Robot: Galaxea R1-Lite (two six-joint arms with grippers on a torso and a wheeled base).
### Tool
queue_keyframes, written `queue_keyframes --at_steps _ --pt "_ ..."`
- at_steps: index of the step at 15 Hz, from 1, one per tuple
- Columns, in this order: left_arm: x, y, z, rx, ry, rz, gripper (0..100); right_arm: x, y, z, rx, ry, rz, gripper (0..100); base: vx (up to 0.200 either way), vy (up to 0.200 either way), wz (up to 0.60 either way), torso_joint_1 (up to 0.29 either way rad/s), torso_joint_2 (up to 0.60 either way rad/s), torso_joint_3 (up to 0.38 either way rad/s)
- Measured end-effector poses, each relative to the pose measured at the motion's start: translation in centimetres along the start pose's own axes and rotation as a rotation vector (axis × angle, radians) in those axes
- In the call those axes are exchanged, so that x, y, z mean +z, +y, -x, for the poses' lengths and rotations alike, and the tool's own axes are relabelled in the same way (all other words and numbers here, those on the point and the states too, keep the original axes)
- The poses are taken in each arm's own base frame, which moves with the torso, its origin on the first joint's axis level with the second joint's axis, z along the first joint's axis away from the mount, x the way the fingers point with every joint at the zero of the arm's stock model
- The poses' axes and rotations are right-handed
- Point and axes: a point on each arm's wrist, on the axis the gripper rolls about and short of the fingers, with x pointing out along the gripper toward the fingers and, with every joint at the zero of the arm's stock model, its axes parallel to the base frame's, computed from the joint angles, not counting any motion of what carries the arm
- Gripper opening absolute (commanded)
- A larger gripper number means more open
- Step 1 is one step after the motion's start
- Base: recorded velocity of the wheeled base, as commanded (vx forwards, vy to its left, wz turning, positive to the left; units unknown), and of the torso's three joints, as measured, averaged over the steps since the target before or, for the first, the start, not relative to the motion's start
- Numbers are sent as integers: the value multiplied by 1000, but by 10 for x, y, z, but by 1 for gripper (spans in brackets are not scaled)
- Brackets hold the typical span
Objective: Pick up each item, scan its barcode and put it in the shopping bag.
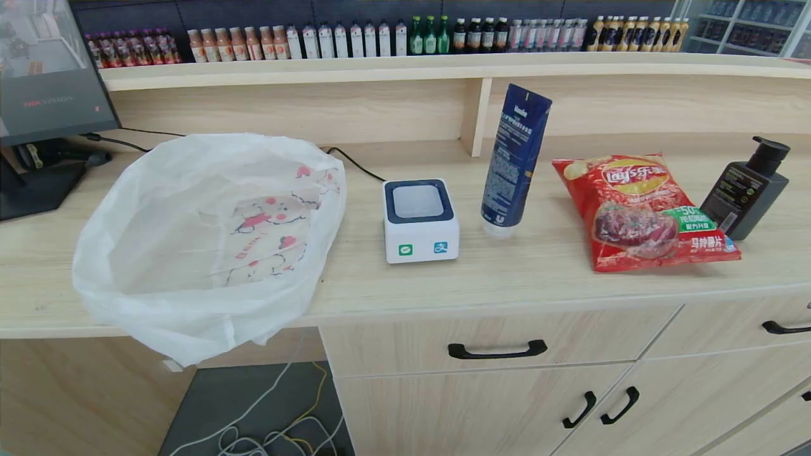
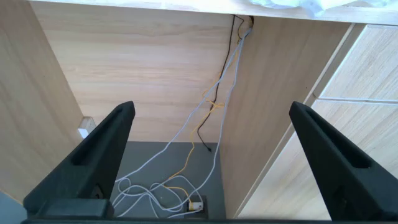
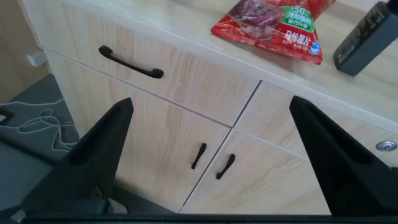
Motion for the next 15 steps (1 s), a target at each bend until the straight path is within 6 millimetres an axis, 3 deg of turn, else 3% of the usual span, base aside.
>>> queue_keyframes --at_steps 6,11,15 --pt "0 0 0 0 0 0 100 32 -21 -55 230 9 37 100 0 0 0 0 0 0" --pt "0 0 0 0 0 0 100 57 -27 -133 291 -96 45 100 0 0 0 0 0 0" --pt "0 0 0 0 0 0 100 67 -21 -190 199 -156 -40 100 0 0 0 0 0 0"
